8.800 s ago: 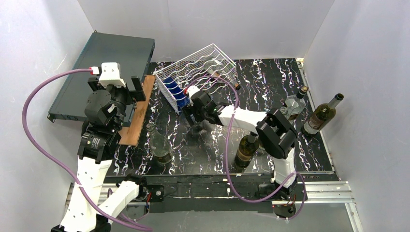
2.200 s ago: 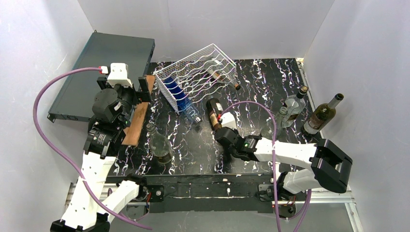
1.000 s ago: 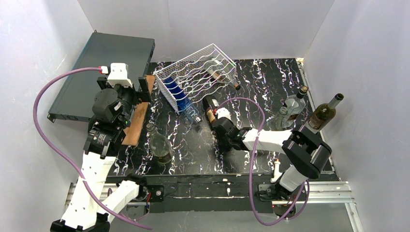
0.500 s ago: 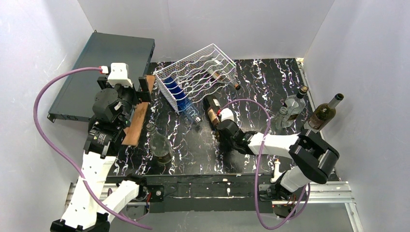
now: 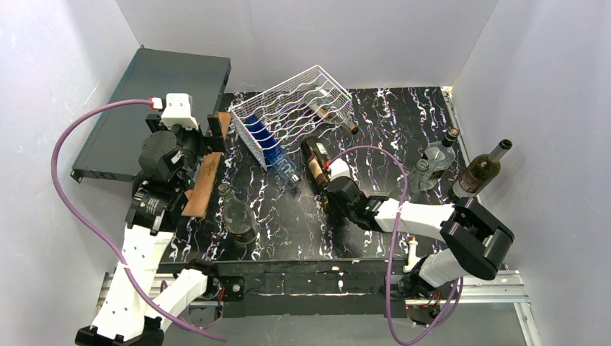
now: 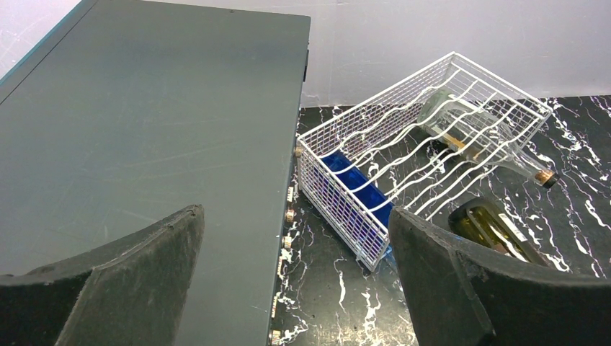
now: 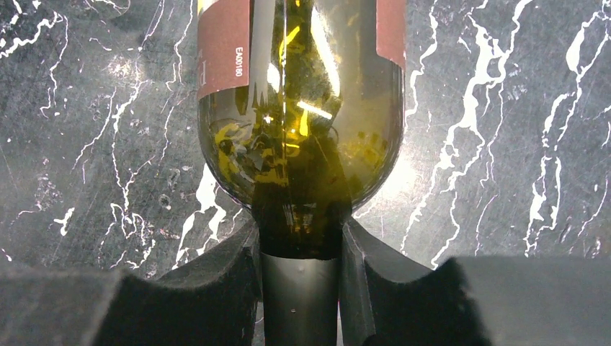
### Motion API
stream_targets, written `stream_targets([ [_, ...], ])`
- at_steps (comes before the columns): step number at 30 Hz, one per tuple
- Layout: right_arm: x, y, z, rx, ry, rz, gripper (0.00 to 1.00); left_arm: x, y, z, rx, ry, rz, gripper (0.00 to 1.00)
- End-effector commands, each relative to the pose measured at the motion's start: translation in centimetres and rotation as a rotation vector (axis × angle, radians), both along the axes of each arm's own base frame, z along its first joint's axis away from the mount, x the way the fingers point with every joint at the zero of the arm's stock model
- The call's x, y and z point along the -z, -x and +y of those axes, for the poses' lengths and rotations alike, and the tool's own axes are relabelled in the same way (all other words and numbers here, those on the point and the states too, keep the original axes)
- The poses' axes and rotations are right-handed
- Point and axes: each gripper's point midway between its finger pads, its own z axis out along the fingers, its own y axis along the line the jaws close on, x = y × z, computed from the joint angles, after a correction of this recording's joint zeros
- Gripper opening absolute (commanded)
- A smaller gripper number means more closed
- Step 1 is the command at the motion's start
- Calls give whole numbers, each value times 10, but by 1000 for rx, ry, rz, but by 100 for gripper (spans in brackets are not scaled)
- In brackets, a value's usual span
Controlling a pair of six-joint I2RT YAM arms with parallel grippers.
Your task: Put the wine bottle on the wine rack
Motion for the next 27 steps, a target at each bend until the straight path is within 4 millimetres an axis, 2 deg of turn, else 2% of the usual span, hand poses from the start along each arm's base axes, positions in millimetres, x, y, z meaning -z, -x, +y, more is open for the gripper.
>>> stream_targets([
  [1, -63, -32, 26, -27, -129, -174, 1, -6, 1, -1, -1, 20, -22, 99],
  [12, -63, -53, 38, -83, -123, -164, 1, -5, -1, 1, -15, 22, -16, 99],
  [27, -65, -72, 56, -120, -119, -167, 1, -4, -1, 1, -17, 23, -18, 99],
])
